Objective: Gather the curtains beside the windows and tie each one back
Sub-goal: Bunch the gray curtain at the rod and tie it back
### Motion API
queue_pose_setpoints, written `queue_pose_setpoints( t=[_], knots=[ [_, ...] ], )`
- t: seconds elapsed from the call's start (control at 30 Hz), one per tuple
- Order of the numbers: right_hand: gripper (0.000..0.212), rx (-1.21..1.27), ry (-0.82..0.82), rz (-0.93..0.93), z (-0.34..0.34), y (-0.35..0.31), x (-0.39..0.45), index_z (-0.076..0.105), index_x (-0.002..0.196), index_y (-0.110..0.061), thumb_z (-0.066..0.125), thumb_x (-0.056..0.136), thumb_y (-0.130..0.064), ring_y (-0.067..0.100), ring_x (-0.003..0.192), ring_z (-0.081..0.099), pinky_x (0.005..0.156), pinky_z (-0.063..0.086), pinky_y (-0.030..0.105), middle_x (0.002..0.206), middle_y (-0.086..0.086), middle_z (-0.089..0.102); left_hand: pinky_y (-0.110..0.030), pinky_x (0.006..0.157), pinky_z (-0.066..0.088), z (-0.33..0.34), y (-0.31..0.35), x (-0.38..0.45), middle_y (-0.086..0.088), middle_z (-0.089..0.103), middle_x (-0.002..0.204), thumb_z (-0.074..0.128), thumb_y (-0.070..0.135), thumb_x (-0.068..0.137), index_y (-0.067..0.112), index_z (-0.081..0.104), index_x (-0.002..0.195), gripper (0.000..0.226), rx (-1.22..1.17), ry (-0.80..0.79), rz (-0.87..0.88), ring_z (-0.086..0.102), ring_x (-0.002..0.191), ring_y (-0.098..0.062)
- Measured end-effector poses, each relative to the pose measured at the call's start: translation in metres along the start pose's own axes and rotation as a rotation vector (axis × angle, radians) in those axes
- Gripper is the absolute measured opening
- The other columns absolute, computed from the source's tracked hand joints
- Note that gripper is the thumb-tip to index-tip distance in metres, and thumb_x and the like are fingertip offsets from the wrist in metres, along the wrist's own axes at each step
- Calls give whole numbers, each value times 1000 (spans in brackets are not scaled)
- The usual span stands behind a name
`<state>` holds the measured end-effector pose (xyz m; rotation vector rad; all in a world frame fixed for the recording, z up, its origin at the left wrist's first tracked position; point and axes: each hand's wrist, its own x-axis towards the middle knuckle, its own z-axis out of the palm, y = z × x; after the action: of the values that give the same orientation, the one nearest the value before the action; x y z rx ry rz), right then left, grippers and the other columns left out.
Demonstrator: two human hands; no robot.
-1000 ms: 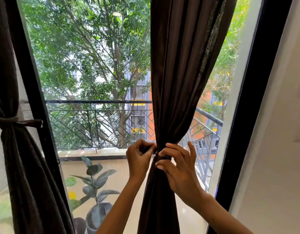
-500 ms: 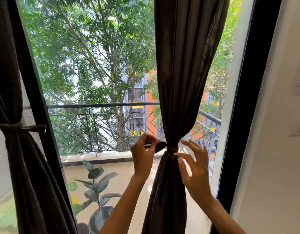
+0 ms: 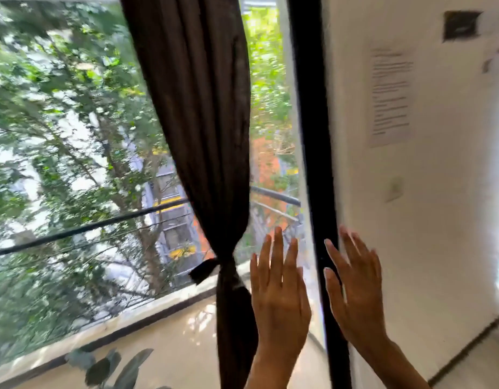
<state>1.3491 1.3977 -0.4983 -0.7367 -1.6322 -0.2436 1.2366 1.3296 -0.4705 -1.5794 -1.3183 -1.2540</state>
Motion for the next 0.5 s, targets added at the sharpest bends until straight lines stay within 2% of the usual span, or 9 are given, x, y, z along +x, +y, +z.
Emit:
queue_pose_setpoints(
  t=[0.1,0.2,0.3,0.37,0.43,0.5],
  knots=[
    [48,-160,20,19,-29,46,8,19,150,-25,23,103,-33,17,147,11,116,12,46,160,-5,3,-39,117,15,44,41,10,-16,34,149,43,18,93,8,42,140,48,-30,-98,-25,21,143,-24],
    [61,-288,39,62,-67,112,12,5,152,-24,32,98,-29,22,147,11,116,13,49,161,0,0,-39,117,12,101,92,17,-16,30,151,41,21,92,5,35,143,53,-77,-143,1,17,144,-25],
    [65,-370,41,93,-113,185,20,1,152,-23,35,98,-30,23,147,9,117,10,50,160,0,-4,-43,116,16,157,147,24,-16,24,153,40,21,93,5,27,145,56,-128,-174,24,13,145,-26],
    [63,-420,46,129,-149,236,28,1,152,-22,33,98,-31,23,147,11,117,12,52,160,2,-1,-41,116,12,195,190,30,-18,23,153,41,20,92,4,27,144,56,-168,-191,13,12,145,-28],
    [64,-459,44,118,-183,282,38,1,152,-20,35,99,-31,23,147,10,116,15,53,159,5,1,-42,116,13,232,232,35,-17,19,154,39,21,94,3,26,145,56,-207,-211,-21,8,146,-25],
    [66,-508,29,95,-216,330,47,-1,152,-20,36,99,-30,21,148,6,117,13,52,159,1,-5,-43,116,13,271,280,43,-16,15,156,36,23,97,3,22,147,56,-241,-218,-40,7,146,-25]
  ],
)
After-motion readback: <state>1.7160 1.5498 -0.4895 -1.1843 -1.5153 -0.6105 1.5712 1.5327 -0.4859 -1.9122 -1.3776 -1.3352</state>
